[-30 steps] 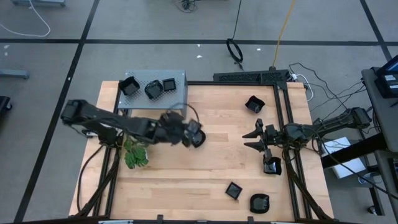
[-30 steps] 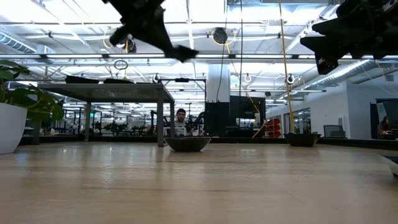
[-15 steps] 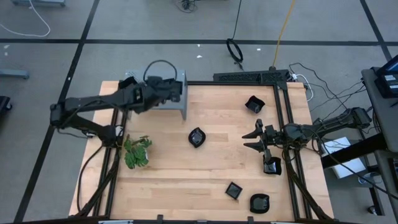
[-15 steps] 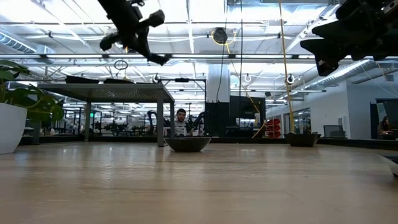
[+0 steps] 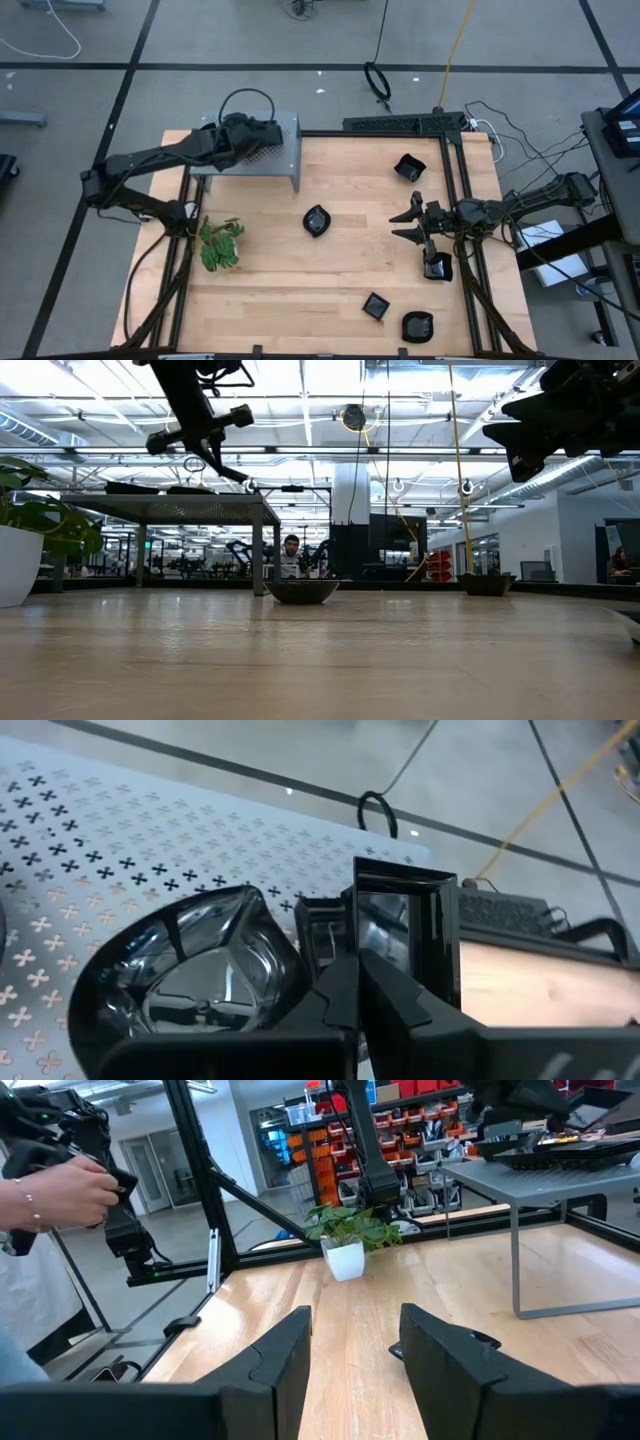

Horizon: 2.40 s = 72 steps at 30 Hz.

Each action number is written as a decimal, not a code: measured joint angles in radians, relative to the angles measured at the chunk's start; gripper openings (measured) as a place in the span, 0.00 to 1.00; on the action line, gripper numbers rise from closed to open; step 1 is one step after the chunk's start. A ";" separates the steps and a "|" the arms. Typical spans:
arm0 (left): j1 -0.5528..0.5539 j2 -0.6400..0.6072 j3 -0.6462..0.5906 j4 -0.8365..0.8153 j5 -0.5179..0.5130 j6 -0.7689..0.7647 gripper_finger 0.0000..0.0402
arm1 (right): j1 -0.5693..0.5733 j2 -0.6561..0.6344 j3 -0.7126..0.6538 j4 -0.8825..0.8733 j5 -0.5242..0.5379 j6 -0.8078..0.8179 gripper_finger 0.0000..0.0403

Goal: Pick & Place Mini shaped plates
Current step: Stack the square plate on top of the square plate on the shelf, then stack the leaf shaped plate on top of the leaf plate on the shelf

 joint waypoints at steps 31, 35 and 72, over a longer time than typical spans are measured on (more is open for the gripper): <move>0.038 0.096 0.000 0.069 0.003 -0.038 0.23 | 0.000 0.000 0.000 0.000 0.000 0.000 0.35; 0.028 0.064 0.000 0.100 0.001 0.043 0.35 | 0.000 0.000 0.000 0.000 0.000 0.000 0.35; -0.357 0.298 0.000 0.145 0.396 0.341 0.47 | 0.000 0.000 0.000 0.000 0.000 0.000 0.35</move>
